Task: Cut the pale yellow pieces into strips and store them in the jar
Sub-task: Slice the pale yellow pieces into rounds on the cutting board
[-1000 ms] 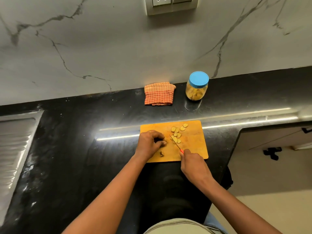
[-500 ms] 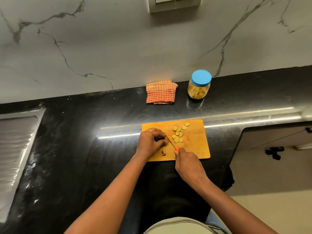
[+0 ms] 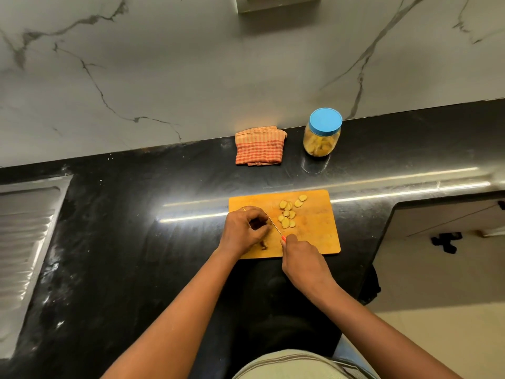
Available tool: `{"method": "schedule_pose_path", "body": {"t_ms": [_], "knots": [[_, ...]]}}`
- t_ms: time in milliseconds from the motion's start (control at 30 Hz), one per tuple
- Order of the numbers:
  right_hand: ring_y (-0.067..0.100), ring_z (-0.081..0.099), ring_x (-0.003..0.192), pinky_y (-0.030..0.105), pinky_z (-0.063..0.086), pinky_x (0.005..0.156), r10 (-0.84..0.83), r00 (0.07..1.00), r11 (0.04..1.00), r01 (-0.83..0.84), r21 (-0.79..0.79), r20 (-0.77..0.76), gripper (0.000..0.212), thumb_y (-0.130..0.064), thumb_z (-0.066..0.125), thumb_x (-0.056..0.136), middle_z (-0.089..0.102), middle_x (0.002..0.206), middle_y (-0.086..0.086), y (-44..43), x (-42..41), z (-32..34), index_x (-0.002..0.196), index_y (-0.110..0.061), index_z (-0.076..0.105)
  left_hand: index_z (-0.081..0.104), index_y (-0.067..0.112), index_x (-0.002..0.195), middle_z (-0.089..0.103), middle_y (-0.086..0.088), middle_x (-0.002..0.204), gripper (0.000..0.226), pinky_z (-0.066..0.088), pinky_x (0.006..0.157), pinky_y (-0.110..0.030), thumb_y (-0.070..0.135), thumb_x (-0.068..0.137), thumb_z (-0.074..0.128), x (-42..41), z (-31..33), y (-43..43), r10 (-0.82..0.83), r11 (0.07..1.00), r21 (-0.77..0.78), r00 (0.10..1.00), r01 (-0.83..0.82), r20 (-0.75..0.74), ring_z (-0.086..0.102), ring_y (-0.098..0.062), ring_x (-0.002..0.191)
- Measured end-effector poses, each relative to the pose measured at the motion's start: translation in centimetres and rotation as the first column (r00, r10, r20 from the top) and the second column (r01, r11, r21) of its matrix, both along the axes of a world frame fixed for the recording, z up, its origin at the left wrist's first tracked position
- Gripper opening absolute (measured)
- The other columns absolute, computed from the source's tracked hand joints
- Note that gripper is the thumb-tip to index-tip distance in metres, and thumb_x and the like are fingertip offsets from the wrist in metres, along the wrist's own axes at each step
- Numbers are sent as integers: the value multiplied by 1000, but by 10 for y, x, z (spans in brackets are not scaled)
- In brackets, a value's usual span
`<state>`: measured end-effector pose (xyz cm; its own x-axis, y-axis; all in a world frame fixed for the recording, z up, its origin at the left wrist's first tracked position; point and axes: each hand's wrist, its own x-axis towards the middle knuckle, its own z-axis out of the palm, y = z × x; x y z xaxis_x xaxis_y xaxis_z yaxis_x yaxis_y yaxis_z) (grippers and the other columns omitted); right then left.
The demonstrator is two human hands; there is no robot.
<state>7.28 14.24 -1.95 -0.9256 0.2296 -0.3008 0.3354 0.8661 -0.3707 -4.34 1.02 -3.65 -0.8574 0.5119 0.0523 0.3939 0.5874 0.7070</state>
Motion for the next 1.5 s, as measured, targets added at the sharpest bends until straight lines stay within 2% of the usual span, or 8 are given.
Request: {"method": "schedule_pose_path", "body": {"t_ms": [300, 467, 633, 733, 900, 1100, 1367, 1500], "knots": [[19, 50, 69, 31, 43, 60, -16, 999, 996, 18, -89, 30, 30, -32, 32, 105, 62, 89, 8, 1, -18, -5, 105, -12, 55, 76, 15, 88, 72, 5, 93, 18, 53, 77, -17, 20, 73, 84, 1, -2, 0, 3, 1000, -1, 1000, -3, -3, 64, -6, 85], [18, 54, 71, 32, 46, 63, -20, 995, 991, 33, -133, 93, 32, -34, 32, 104, 56, 84, 3, 1, -6, -7, 102, -13, 56, 77, 12, 90, 73, 3, 95, 21, 46, 78, -5, 19, 72, 85, 2, -2, 1, 7, 1000, -14, 1000, -7, 2, 64, -5, 86], [18, 53, 72, 31, 43, 63, -10, 992, 995, 22, -95, 127, 30, -32, 34, 104, 56, 85, 3, 5, -4, -5, 104, -13, 57, 77, 13, 90, 72, 4, 94, 21, 50, 78, -10, 20, 72, 85, 2, -2, 1, 18, 1000, -18, 1000, -18, 0, 63, -6, 85], [17, 58, 75, 33, 50, 65, -40, 988, 995, 53, -86, 146, 30, -36, 33, 104, 58, 85, 1, 12, 6, -5, 104, -16, 57, 76, 15, 90, 72, 6, 94, 20, 52, 78, -14, 22, 73, 85, 1, -1, 0, 3, 1000, -15, 1000, -3, 13, 64, -5, 85], [19, 60, 73, 36, 52, 64, -78, 991, 991, 89, -105, 111, 34, -38, 32, 104, 61, 86, 3, 18, 8, -2, 104, -14, 56, 76, 17, 89, 71, 8, 94, 19, 50, 77, -10, 23, 73, 85, 0, -1, -1, 22, 1000, -17, 999, -21, 45, 63, -4, 86], [18, 60, 72, 31, 48, 61, -99, 995, 987, 102, -123, 29, 37, -39, 31, 104, 64, 86, 4, 26, 1, 6, 106, -13, 57, 75, 22, 89, 69, 13, 95, 19, 45, 81, -6, 25, 73, 85, 3, -2, -2, 80, 996, 17, 992, -82, 93, 61, 1, 91], [13, 60, 69, 35, 55, 65, -59, 998, 986, 63, -156, 30, 36, -39, 32, 104, 61, 80, -1, 8, 2, 3, 105, -16, 59, 78, 18, 89, 70, 7, 96, 21, 51, 82, -14, 23, 70, 87, 3, -9, -2, 111, 991, 58, 989, -117, 101, 64, -3, 92], [13, 60, 67, 35, 55, 63, -58, 998, 987, 61, -151, 29, 36, -39, 32, 104, 61, 78, -2, 6, 4, 3, 104, -16, 59, 78, 17, 89, 70, 8, 95, 21, 47, 81, -8, 22, 70, 87, 3, -9, -1, 104, 993, 41, 991, -108, 79, 63, -2, 90]]}}
